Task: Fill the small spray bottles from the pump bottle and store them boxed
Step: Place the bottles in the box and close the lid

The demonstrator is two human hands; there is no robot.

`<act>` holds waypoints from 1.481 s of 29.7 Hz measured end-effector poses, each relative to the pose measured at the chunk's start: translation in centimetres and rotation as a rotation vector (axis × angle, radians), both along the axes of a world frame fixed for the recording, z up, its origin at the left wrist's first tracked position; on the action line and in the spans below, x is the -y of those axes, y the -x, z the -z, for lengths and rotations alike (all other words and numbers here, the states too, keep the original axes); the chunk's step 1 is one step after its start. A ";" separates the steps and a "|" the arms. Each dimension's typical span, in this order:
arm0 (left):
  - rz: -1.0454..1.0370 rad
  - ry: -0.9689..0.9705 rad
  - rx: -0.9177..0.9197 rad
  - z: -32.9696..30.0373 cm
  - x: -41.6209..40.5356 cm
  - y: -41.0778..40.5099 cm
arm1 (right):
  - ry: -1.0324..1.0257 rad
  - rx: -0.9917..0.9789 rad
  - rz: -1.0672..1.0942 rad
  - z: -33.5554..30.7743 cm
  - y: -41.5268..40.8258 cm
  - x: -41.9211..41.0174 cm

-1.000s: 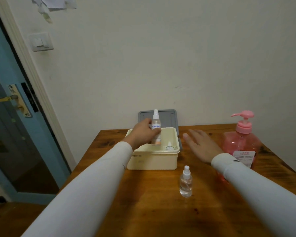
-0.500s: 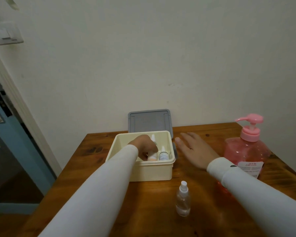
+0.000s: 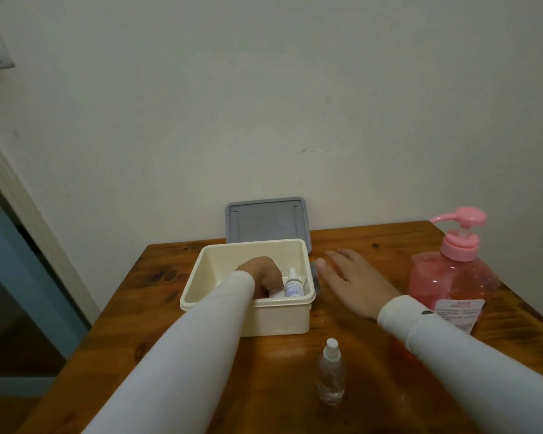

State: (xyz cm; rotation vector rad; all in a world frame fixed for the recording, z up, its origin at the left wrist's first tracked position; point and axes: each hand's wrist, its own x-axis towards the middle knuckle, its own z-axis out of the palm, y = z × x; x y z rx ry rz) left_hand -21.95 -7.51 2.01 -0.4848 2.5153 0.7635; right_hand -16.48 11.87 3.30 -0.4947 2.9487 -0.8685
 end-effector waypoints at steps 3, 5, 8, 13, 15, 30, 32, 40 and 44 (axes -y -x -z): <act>-0.016 -0.015 -0.045 -0.3 0.0 -0.1 | -0.008 0.006 0.004 0.1 -0.1 0.0; -0.007 -0.023 -0.059 -0.7 0.1 -0.3 | -0.017 0.008 0.007 0.1 -0.3 0.0; 0.023 -0.026 -0.103 -1.3 0.2 -0.8 | -0.028 0.005 0.010 0.2 -0.6 -0.1; 0.119 -0.035 -0.231 -2.9 0.5 -2.5 | -0.014 0.010 0.026 -0.1 -1.5 -0.4; 0.153 -0.019 -0.296 -3.8 0.4 -3.7 | -0.011 0.005 0.028 -0.3 -2.1 -0.5; 0.192 -0.160 -0.781 -3.9 -0.8 -15.5 | -0.017 -0.044 0.012 -2.3 -8.8 -2.2; 0.190 -0.204 -0.754 -3.0 -1.3 -16.7 | -0.022 -0.053 0.007 -2.4 -9.6 -2.3; 0.216 -0.317 -0.571 0.7 -4.2 -19.1 | -0.031 -0.080 0.009 -2.8 -11.3 -2.6; 0.133 -0.411 -0.525 2.9 -5.5 -19.5 | -0.028 -0.071 0.018 -2.5 -11.6 -3.0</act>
